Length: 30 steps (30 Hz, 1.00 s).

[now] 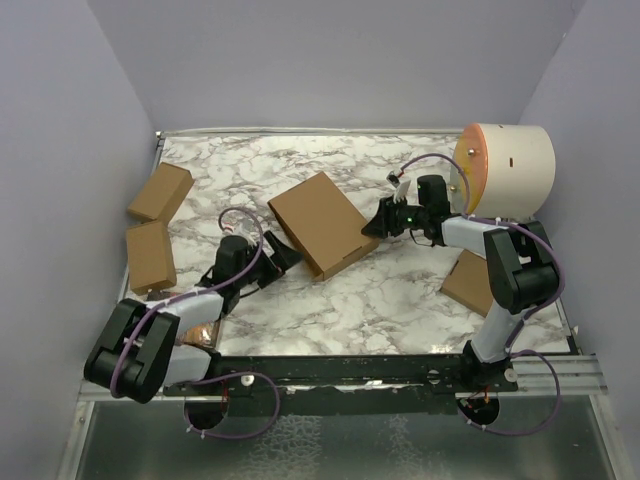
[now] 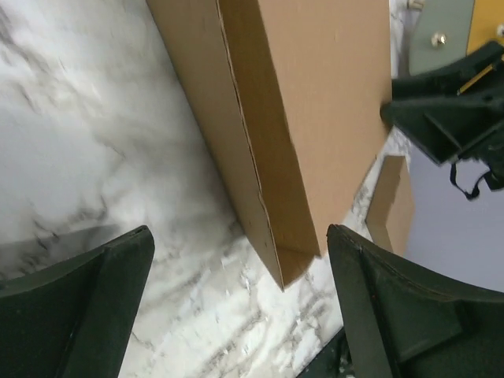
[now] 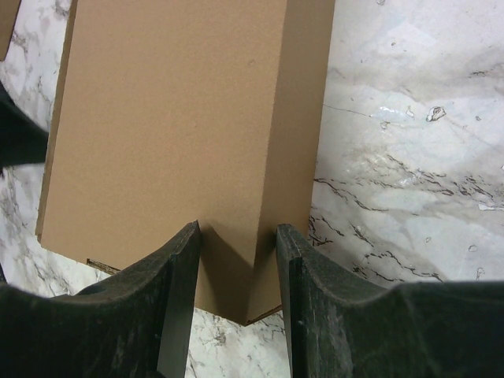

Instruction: Fold the paper box

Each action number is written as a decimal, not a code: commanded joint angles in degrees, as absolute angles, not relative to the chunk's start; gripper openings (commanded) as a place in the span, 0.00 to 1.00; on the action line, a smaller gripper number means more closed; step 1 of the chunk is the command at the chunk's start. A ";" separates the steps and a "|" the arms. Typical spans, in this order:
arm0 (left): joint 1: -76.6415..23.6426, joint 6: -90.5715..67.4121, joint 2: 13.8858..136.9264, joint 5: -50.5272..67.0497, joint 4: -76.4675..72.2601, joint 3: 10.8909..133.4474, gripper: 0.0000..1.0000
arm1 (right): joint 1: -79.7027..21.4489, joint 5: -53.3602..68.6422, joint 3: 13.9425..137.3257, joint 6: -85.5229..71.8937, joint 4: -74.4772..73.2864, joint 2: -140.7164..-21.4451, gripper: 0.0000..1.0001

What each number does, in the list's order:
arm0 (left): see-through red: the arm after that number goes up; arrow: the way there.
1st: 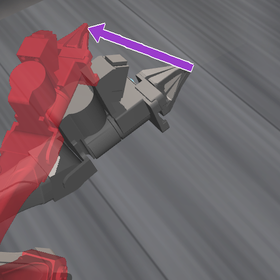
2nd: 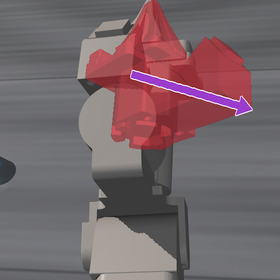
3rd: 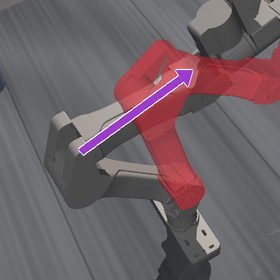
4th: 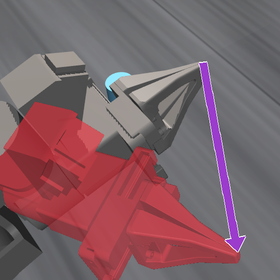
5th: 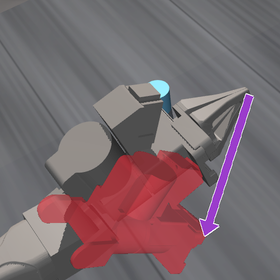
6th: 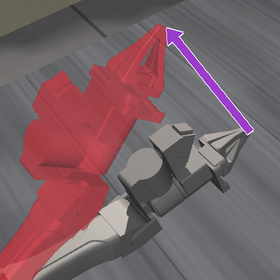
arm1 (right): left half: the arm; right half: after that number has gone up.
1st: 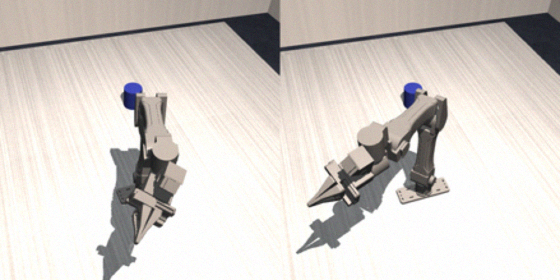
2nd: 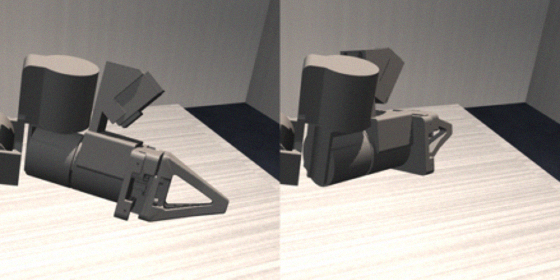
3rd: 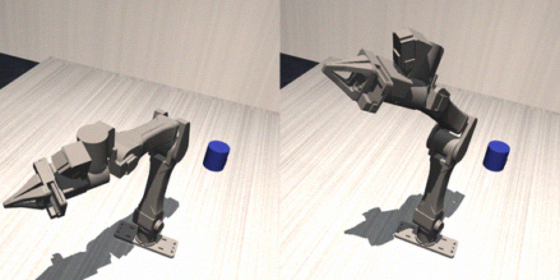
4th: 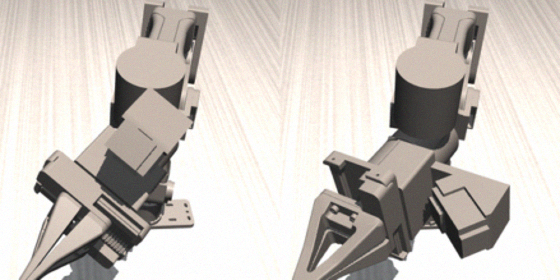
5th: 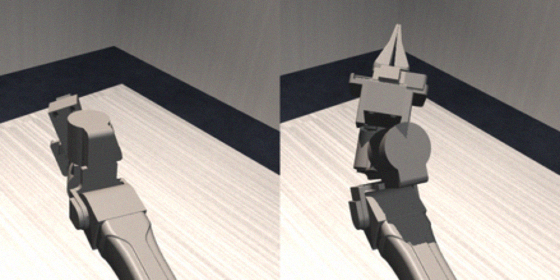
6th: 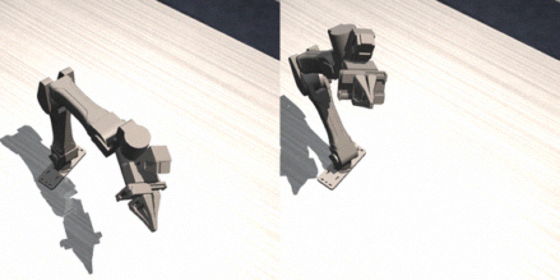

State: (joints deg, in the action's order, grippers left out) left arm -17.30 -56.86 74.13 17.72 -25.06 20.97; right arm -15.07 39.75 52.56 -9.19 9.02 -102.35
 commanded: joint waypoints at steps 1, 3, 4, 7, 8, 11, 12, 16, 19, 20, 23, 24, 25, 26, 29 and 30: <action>-23.40 -67.75 69.29 13.31 -35.68 14.32 0.99 | -16.00 35.64 51.24 -6.23 2.04 -105.55 0.41; -25.83 -68.86 67.70 9.46 -34.74 13.74 0.99 | -16.00 35.67 51.24 -6.22 2.13 -105.60 0.41; -26.94 -69.30 67.19 7.57 -33.86 13.83 0.99 | -16.00 35.73 51.32 -6.24 2.16 -105.64 0.41; -29.29 -70.67 68.10 4.69 -31.45 15.16 0.99 | -16.00 35.69 51.26 -6.24 2.20 -105.65 0.41; -30.02 -71.43 68.90 4.18 -31.65 15.42 0.99 | -16.00 35.74 51.24 -6.24 2.20 -105.64 0.41; -32.50 -74.33 71.81 2.37 -34.66 15.34 0.99 | -16.00 35.66 51.29 -6.24 2.19 -105.65 0.41; -33.23 -75.22 72.78 1.78 -35.39 15.49 0.99 | -16.00 35.66 51.21 -6.24 2.20 -105.64 0.41; -36.41 -77.64 75.84 -0.62 -35.43 17.33 0.92 | -16.00 35.81 51.24 -6.24 2.20 -105.78 0.41; -37.86 -78.99 76.84 -2.36 -32.32 19.24 0.87 | -15.99 35.80 51.24 -6.24 2.19 -105.73 0.41; -38.28 -79.42 76.88 -2.86 -30.98 19.80 0.86 | -16.00 35.79 51.24 -6.24 2.20 -105.73 0.41; -39.06 -80.97 77.05 -3.85 -29.37 20.62 0.80 | -16.00 35.77 51.30 -6.24 2.19 -105.76 0.41; -39.23 -81.24 77.12 -4.13 -28.97 20.84 0.77 | -16.00 35.93 51.25 -6.24 2.17 -105.75 0.41; -39.36 -81.52 77.35 -4.33 -28.62 21.00 0.75 | -16.00 35.92 51.24 -6.23 2.17 -105.80 0.41; -39.45 -81.82 77.56 -4.31 -28.42 21.26 0.74 | -16.00 35.94 51.25 -6.24 2.19 -105.82 0.41; -39.70 -82.65 78.93 -3.55 -28.62 22.04 0.61 | -16.00 35.90 51.25 -6.24 2.19 -105.82 0.41; -39.76 -82.84 79.34 -3.10 -28.62 22.32 0.55 | -16.00 35.89 51.24 -6.24 2.12 -105.74 0.41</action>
State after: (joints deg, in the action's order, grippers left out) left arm -39.13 -80.40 77.71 -1.80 -29.95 20.56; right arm -15.07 39.75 52.58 -9.19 9.02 -102.37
